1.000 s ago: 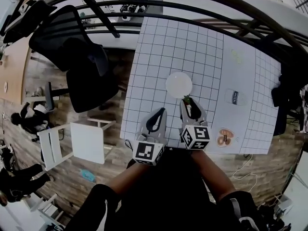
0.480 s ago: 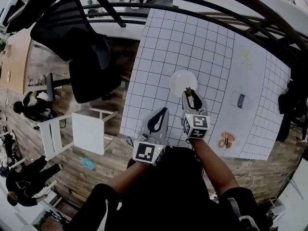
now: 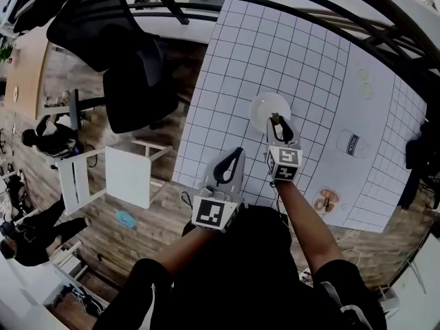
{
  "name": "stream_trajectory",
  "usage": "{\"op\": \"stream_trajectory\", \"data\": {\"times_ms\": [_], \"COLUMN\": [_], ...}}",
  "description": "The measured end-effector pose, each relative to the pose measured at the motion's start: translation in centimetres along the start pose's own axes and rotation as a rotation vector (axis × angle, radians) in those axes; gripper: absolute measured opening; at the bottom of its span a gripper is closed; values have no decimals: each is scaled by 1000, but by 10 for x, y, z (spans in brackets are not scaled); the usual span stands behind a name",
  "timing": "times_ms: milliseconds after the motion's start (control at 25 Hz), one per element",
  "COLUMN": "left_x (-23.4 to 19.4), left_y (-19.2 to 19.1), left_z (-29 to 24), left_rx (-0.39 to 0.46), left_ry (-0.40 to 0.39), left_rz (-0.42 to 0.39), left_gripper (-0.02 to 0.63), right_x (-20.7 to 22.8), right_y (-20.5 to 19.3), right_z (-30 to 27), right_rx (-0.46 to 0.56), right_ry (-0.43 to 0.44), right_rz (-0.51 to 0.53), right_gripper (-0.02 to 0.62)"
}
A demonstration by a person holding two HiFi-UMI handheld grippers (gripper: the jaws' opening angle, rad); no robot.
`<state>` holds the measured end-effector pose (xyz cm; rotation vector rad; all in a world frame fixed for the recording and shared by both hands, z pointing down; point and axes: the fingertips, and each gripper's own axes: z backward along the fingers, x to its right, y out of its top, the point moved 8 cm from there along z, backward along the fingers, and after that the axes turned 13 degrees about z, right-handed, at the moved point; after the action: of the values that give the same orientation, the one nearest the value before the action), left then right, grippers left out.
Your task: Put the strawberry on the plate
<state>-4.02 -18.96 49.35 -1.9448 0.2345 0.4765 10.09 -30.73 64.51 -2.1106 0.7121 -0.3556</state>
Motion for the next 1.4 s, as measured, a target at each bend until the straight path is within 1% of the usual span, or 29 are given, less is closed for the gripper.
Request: {"op": "stream_trajectory", "data": {"times_ms": [280, 360, 480, 640, 840, 1040, 1120, 1280, 1400], "left_x": [-9, -12, -13, -15, -11, -12, -11, -14, -14], "left_y": [2, 4, 3, 7, 3, -1, -2, -1, 2], "left_z": [2, 4, 7, 5, -2, 1, 3, 7, 11], "left_rx": [-1, -10, -5, -9, -12, -22, -26, -17, -13], "left_ry": [33, 55, 60, 92, 59, 52, 39, 44, 44], "left_rz": [25, 24, 20, 27, 15, 7, 0, 5, 10], "left_gripper": [8, 8, 8, 8, 8, 8, 8, 8, 8], "right_x": [2, 2, 3, 2, 7, 3, 2, 2, -1], "right_y": [-15, -18, -21, -26, -31, -29, -29, -27, -24], "right_z": [-22, -30, -40, -49, -51, -52, -50, -45, -38], "right_rx": [-55, -76, -100, -129, -160, -130, -126, -125, -130], "right_ry": [-2, 0, 7, 18, 16, 37, 36, 30, 44], "right_rz": [0, 9, 31, 50, 74, 101, 108, 94, 83], "right_gripper": [136, 137, 137, 137, 140, 170, 170, 172, 176]}}
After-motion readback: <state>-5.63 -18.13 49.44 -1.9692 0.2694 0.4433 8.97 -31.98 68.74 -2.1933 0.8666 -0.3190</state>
